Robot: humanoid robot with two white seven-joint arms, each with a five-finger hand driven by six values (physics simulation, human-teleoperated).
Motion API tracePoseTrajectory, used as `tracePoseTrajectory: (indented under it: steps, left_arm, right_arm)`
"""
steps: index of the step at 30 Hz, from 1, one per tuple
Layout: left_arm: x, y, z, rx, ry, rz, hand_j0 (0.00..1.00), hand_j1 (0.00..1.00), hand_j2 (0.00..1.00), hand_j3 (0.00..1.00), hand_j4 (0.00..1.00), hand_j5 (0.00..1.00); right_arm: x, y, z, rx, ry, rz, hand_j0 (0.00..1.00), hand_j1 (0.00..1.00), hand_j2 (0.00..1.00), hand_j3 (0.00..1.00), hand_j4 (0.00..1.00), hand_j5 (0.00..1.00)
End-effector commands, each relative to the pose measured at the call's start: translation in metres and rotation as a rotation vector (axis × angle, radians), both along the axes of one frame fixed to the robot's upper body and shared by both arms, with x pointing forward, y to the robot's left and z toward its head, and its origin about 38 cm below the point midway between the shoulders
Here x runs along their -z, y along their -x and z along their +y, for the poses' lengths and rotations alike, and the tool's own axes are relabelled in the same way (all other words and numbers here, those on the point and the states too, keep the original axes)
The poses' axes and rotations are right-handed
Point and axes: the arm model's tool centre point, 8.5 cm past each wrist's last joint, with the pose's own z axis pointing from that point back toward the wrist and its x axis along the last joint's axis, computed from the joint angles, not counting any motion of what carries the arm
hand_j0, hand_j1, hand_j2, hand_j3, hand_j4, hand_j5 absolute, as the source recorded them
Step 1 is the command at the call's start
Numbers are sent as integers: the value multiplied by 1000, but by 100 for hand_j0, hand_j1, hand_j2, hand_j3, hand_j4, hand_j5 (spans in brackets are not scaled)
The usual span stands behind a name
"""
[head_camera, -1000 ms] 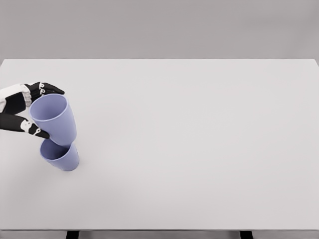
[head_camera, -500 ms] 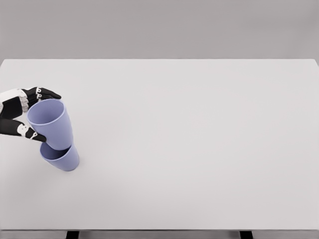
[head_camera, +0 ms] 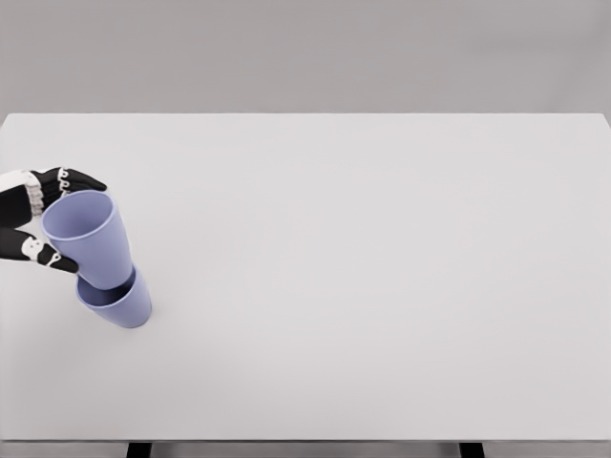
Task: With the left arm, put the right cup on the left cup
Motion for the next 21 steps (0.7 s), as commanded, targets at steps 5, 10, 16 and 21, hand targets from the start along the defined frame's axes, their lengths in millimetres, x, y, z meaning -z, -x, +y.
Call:
tracePoseTrajectory:
  steps: [5, 10, 16, 21]
  left_arm:
    - [-4, 0, 4, -9, -3, 2, 64, 64, 64, 64, 64, 64]
    - [-4, 0, 4, -9, -3, 2, 64, 64, 64, 64, 64, 64]
    - [2, 2, 6, -17, -3, 21, 64, 64, 64, 64, 64, 64]
    - [9, 4, 7, -22, 1, 40, 64, 64, 64, 64, 64, 64]
  right_arm:
    - [0, 0, 0, 0, 0, 0, 100, 100, 100, 100, 100, 100]
    - [0, 0, 0, 0, 0, 0, 100, 100, 100, 100, 100, 100]
    - [0, 0, 0, 0, 0, 0, 100, 100, 100, 100, 100, 100]
    - [0, 0, 0, 0, 0, 0, 100, 100, 100, 100, 100, 100]
